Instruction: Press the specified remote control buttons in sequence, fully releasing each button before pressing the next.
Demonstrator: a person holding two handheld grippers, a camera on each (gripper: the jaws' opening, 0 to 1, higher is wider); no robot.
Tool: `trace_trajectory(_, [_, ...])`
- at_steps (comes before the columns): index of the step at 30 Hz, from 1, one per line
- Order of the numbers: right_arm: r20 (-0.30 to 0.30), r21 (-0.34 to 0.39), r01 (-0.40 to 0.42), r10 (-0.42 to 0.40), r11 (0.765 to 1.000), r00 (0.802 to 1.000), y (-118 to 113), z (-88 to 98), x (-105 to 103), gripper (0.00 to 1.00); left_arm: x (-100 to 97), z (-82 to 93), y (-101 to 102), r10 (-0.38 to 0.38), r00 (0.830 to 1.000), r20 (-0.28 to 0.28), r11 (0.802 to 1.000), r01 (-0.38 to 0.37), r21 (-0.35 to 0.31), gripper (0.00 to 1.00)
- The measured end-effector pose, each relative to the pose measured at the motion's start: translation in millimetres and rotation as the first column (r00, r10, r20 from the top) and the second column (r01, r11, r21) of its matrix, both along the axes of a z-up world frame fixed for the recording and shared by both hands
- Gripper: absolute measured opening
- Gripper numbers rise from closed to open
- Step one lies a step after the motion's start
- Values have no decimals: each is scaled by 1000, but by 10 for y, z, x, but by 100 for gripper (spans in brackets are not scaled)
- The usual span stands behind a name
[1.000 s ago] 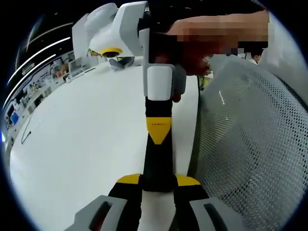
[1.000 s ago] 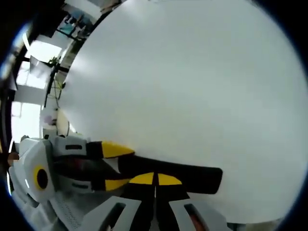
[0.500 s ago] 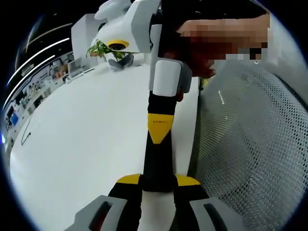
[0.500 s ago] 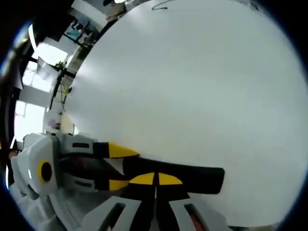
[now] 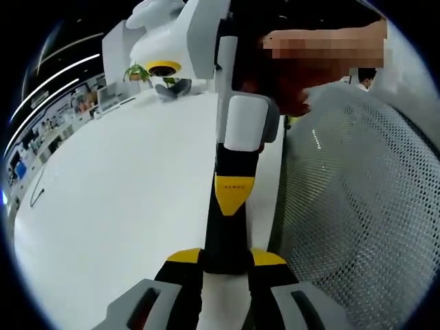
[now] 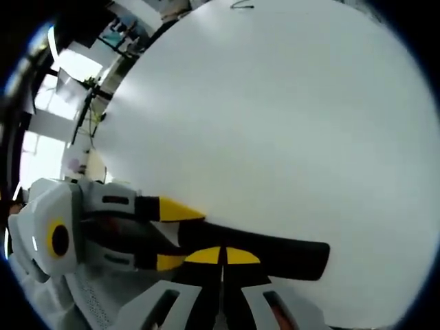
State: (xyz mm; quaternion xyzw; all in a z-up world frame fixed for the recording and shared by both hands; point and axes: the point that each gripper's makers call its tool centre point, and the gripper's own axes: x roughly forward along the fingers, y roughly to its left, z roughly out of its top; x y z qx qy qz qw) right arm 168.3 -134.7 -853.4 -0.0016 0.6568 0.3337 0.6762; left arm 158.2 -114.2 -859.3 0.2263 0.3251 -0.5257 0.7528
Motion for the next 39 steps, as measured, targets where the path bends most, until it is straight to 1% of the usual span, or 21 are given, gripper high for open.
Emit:
trace_trajectory(5, [17, -32, -16, 16, 999, 1000, 14, -5, -1, 0, -2, -1, 0, -1, 1000, 0, 1000, 1, 0, 24])
trace_trajectory(9, [13, -43, 2, -2, 999, 1000, 3, -8, 12, 0, -4, 0, -1, 0, 1000, 0, 1000, 0, -1, 24])
trace_trajectory(10, [13, -39, 22, -22, 999, 1000, 2, -11, 23, 0, -4, 0, -2, 0, 1000, 0, 1000, 0, -1, 24])
trace_trajectory(13, [7, -41, 47, -47, 998, 999, 0, -13, 27, 0, -4, 0, -2, 0, 1000, 0, 1000, 0, 0, 24])
trace_trajectory(18, [2, -44, 45, -44, 998, 999, -2, -17, 33, 0, 0, -1, -6, 4, 1000, -1, 1000, -4, 3, 24])
trace_trajectory(20, [18, -27, 10, -9, 1000, 1000, -2, -11, 28, 0, 2, -1, -8, 8, 1000, -1, 1000, -8, 4, 24])
trace_trajectory(23, [11, 29, 45, -45, 999, 999, -22, 11, 16, 0, 1, 2, -9, 11, 1000, -2, 1000, -11, 5, 24])
trace_trajectory(24, [24, 55, 61, -62, 997, 998, -12, 31, 24, 0, 1, -1, -10, 11, 1000, -1, 1000, -11, 6, 24])
trace_trajectory(25, [43, 115, 83, -89, 990, 995, 32, 96, 43, 0, 2, -3, -11, 11, 1000, -1, 1000, -11, 7, 24])
trace_trajectory(27, [63, 176, 105, -118, 979, 991, 60, 208, 63, 0, 3, -4, -15, 16, 1000, -3, 1000, -16, 10, 25])
trace_trajectory(28, [100, 209, 103, -126, 973, 987, 65, 286, 95, 0, 3, -4, -23, 20, 1000, -5, 1000, -20, 9, 25])
trace_trajectory(29, [153, 230, 88, -126, 969, 980, 69, 354, 141, 0, 4, -3, -25, 19, 1000, -5, 1000, -19, 12, 25])
trace_trajectory(30, [224, 256, 77, -136, 964, 965, 62, 450, 204, 0, 4, -5, -28, 23, 1000, -6, 1000, -23, 12, 25])
trace_trajectory(33, [322, 283, 63, -157, 957, 934, 25, 618, 285, 0, 4, -6, -24, 26, 1000, -7, 1000, -26, 14, 25])
trace_trajectory(34, [370, 300, 64, -179, 952, 912, -3, 710, 327, 0, 5, -7, -26, 27, 1000, -7, 1000, -27, 15, 25])
trace_trajectory(35, [403, 303, 66, -191, 951, 895, -35, 762, 359, 0, 3, -8, -31, 33, 999, -12, 999, -33, 14, 26])
trace_trajectory(36, [449, 300, 72, -207, 951, 869, -100, 839, 394, 0, 3, -8, -38, 30, 999, -10, 999, -30, 14, 27])
trace_trajectory(37, [481, 292, 71, -211, 954, 851, -145, 884, 419, 0, -3, -10, -49, 30, 999, -11, 999, -30, 13, 28])
trace_trajectory(38, [533, 281, 64, -212, 958, 819, -214, 961, 448, 0, -6, -8, -50, 28, 1000, -9, 1000, -28, 14, 28])
trace_trajectory(39, [564, 273, 62, -212, 960, 798, -261, 1008, 468, 0, -7, -2, -49, 31, 999, -10, 999, -31, 14, 29])
